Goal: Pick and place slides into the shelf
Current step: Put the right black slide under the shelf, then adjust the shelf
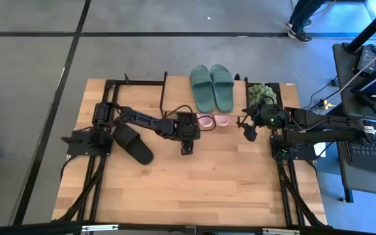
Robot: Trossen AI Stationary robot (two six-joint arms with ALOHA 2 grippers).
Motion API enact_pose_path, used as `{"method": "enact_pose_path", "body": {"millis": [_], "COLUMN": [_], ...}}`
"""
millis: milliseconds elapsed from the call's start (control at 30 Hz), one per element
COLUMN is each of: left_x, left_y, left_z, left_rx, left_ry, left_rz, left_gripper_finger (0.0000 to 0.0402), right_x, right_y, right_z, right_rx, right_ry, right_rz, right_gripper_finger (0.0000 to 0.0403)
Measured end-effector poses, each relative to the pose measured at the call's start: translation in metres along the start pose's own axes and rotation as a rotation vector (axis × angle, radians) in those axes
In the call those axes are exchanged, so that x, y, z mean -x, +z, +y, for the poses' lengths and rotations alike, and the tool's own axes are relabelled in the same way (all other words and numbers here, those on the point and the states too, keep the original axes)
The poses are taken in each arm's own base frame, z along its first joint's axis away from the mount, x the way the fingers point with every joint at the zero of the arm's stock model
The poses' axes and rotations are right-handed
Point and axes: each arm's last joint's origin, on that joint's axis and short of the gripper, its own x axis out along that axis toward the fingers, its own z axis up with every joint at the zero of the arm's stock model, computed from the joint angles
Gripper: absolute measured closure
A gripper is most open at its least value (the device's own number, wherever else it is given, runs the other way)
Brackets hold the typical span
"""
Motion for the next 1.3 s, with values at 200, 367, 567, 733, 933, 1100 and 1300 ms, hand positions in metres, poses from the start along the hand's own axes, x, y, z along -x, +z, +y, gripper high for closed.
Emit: {"method": "enact_pose_path", "body": {"millis": [200, 367, 567, 733, 933, 1100, 1300], "left_x": [-0.003, -0.002, 0.018, 0.048, 0.104, 0.151, 0.173], "left_y": [0.000, 0.001, 0.003, 0.010, 0.016, -0.001, -0.055], "left_z": [0.010, 0.009, -0.005, -0.013, 0.001, 0.019, 0.036], "left_rx": [0.007, 0.003, -0.027, -0.052, -0.092, -0.066, 0.078], "left_ry": [0.015, 0.010, -0.108, -0.254, -0.375, -0.338, -0.151], "left_rz": [0.005, 0.003, -0.011, -0.086, -0.233, -0.496, -0.711], "left_gripper_finger": [0.0206, 0.0206, 0.0206, 0.0206, 0.0206, 0.0206, 0.0206], "right_x": [0.000, 0.000, 0.002, 0.008, 0.021, 0.030, 0.039], "right_y": [0.000, 0.000, 0.003, 0.014, 0.023, 0.023, 0.029], "right_z": [0.000, 0.000, 0.002, 0.006, 0.006, 0.003, -0.006], "right_rx": [0.000, 0.000, -0.002, 0.028, 0.064, 0.084, 0.053], "right_ry": [0.000, 0.001, 0.069, 0.232, 0.311, 0.306, 0.071], "right_rz": [0.000, -0.003, -0.038, -0.163, -0.305, -0.347, -0.387], "right_gripper_finger": [0.0083, 0.0083, 0.0083, 0.0083, 0.0083, 0.0083, 0.0083]}}
